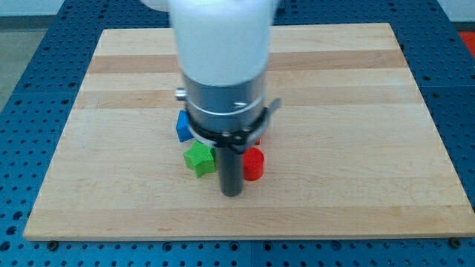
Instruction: Move the green star towards the center left of the board
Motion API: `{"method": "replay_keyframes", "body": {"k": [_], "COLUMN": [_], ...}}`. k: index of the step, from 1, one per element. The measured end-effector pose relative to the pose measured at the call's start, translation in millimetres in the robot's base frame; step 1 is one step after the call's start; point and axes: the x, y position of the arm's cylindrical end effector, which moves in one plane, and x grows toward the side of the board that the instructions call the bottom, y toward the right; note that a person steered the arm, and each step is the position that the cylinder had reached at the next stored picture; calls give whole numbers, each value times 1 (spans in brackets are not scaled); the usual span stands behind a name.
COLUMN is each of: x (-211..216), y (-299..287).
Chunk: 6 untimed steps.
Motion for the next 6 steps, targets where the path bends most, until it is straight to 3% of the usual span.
{"method": "replay_keyframes", "body": {"k": [4,6], "x": [-145,-160], "y": [-133,-145]}}
